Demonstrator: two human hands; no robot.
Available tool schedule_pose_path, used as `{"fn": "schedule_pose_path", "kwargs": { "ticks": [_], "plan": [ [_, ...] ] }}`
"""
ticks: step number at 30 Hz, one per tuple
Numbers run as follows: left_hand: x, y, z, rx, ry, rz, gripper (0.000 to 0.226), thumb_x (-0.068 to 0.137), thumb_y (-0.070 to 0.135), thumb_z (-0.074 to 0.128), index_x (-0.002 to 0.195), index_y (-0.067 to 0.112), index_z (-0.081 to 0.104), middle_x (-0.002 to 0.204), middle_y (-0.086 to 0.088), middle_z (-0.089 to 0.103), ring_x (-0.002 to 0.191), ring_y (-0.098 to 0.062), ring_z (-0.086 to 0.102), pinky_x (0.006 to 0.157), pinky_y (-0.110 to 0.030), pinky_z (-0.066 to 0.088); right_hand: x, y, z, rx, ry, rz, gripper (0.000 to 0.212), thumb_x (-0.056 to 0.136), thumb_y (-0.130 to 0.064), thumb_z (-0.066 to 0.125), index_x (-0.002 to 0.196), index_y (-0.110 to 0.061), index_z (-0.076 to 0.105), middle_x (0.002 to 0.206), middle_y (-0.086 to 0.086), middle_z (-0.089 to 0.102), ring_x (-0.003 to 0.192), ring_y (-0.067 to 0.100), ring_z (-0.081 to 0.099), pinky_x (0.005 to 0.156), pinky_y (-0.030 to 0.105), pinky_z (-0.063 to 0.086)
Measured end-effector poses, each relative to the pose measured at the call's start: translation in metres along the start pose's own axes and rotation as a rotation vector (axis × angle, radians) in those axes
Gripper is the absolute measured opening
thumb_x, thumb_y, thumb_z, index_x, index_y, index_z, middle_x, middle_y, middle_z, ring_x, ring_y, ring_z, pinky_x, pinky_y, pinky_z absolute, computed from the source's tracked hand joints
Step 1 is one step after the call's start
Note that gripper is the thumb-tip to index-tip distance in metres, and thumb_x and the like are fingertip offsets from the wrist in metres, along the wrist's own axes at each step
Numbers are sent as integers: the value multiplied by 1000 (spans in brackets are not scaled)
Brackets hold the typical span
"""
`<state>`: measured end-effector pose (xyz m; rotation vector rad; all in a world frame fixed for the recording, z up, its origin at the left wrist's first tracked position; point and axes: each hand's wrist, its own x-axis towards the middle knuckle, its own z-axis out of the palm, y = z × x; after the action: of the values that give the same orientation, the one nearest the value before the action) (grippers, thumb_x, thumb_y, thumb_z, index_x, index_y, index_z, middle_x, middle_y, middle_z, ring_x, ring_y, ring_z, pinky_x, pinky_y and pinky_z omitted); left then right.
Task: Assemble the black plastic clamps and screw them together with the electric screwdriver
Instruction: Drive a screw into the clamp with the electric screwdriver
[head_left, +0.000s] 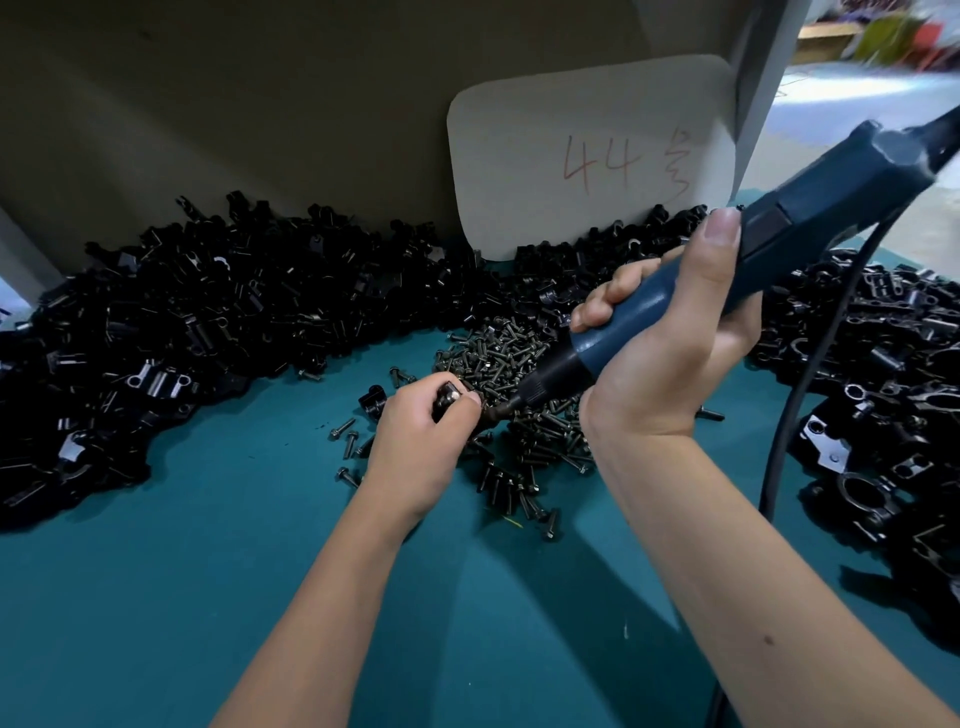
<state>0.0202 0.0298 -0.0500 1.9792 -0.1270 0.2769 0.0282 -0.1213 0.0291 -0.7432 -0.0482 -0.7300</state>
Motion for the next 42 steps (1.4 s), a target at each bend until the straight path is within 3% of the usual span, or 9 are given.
{"fn": "schedule_pose_path", "kwargs": {
  "ticks": [11, 14, 17, 22, 27, 33, 37, 40, 42],
  "plan": [
    [-2, -3, 3, 37, 31, 39, 30, 89, 41, 53, 72, 17, 52, 52, 10, 40, 49, -10, 32, 47, -23, 25, -2, -4, 1, -16, 63, -4, 27, 103, -31, 60, 104, -7, 49, 57, 0, 49, 47, 17, 48, 47, 27, 43],
    [-2, -2, 1, 26, 28, 31, 41, 91, 46, 53, 75, 9, 49, 59, -5, 43, 56, -14, 40, 52, -41, 38, 1, -8, 2, -17, 50, 18, 27, 104, -31, 57, 103, -5, 50, 56, -3, 53, 48, 13, 54, 48, 23, 46],
    [-1, 1, 0, 9, -36, 9, 53, 91, 53, 51, 81, 2, 51, 71, -21, 51, 63, -21, 46, 60, -54, 49, 6, -11, 2, 12, -55, 132, 39, 98, -47, 54, 93, -10, 48, 62, 8, 48, 50, 22, 47, 52, 32, 44],
    [0, 0, 1, 5, -13, 45, 39, 89, 43, 46, 69, 11, 41, 56, 11, 37, 54, -9, 33, 51, -28, 28, 2, -15, 13, -20, -190, 65, 35, 102, -42, 57, 86, -11, 49, 58, 7, 47, 46, 22, 47, 49, 31, 43],
    [-4, 0, 3, 136, 43, 87, 38, 89, 48, 44, 67, 18, 44, 52, 8, 42, 47, -9, 33, 45, -29, 28, 3, -14, 11, -60, 51, 43, 25, 102, -34, 64, 92, -14, 55, 52, -3, 51, 43, 16, 51, 46, 28, 45],
    [-7, 5, 8, 369, 151, 135, 42, 93, 47, 41, 68, 14, 43, 50, -4, 45, 43, -17, 33, 44, -38, 31, 10, -8, 2, -52, 271, 138, 27, 100, -38, 67, 99, -15, 53, 55, 1, 50, 45, 20, 47, 51, 32, 44],
    [-6, 5, 7, 375, 219, 118, 39, 91, 47, 40, 67, 15, 43, 48, -1, 43, 42, -16, 32, 43, -34, 27, 1, -11, 10, -18, 85, 86, 18, 99, -34, 65, 84, -24, 63, 56, 3, 49, 45, 21, 47, 51, 35, 44],
    [-4, 1, -2, 306, 247, 101, 37, 89, 44, 43, 67, 15, 45, 48, 3, 42, 44, -17, 35, 46, -37, 32, -3, -24, 17, -17, -117, -3, 48, 104, -24, 59, 59, -36, 73, 52, -4, 55, 44, 15, 55, 48, 29, 46],
    [-2, -3, -10, 264, 305, 77, 37, 90, 44, 44, 67, 14, 47, 50, 3, 44, 46, -15, 37, 48, -39, 34, 0, -32, 22, -27, -119, -29, 43, 102, -24, 62, 60, -29, 71, 50, -6, 57, 44, 12, 59, 47, 23, 49]
  ]
}}
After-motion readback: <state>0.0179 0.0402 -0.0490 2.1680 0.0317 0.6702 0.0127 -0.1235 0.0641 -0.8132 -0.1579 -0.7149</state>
